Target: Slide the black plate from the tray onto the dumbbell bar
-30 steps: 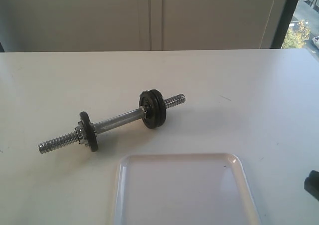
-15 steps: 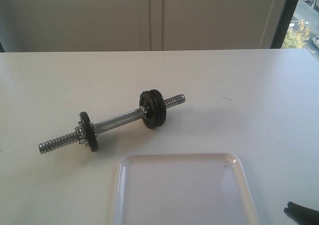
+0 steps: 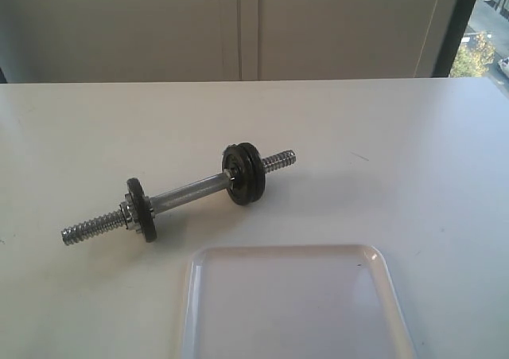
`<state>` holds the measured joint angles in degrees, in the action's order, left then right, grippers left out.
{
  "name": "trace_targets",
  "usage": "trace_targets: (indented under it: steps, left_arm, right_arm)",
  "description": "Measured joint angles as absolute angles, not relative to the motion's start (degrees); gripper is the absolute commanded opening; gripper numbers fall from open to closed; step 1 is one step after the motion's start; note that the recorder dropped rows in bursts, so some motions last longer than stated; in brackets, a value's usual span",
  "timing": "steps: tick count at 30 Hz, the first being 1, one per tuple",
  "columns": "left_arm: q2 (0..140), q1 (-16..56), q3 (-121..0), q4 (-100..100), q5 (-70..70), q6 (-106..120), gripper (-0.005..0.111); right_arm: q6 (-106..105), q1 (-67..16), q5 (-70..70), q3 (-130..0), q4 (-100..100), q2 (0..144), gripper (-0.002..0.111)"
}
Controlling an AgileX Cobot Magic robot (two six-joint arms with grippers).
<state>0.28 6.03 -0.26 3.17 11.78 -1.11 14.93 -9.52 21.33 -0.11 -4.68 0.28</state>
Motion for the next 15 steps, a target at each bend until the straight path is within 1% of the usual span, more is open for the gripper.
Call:
trace_targets:
  steps: [2,4,9,11,15]
  left_arm:
    - [0.3,6.0,-0.3,3.2,11.8,-1.1,0.0]
    - [0.3,6.0,-0.3,3.2,11.8,-1.1,0.0]
    - [0.3,6.0,-0.3,3.2,11.8,-1.1,0.0]
    - [0.3,6.0,-0.3,3.2,11.8,-1.1,0.0]
    - [0.3,6.0,-0.3,3.2,11.8,-1.1,0.0]
  right_arm:
    - [17.3,-8.2,20.5,-0.1,-1.4,0.3,0.0]
    - [15.1,-6.7,20.4,-0.1,0.0,0.3,0.0]
    - [0.8,-2.5,20.4,-0.1,1.5,0.3,0.0]
    - [-3.7,-2.1,20.4,-0.1,1.8,0.3,0.0]
    - [-5.6,-1.8,20.4,-0.1,1.8,0.3,0.0]
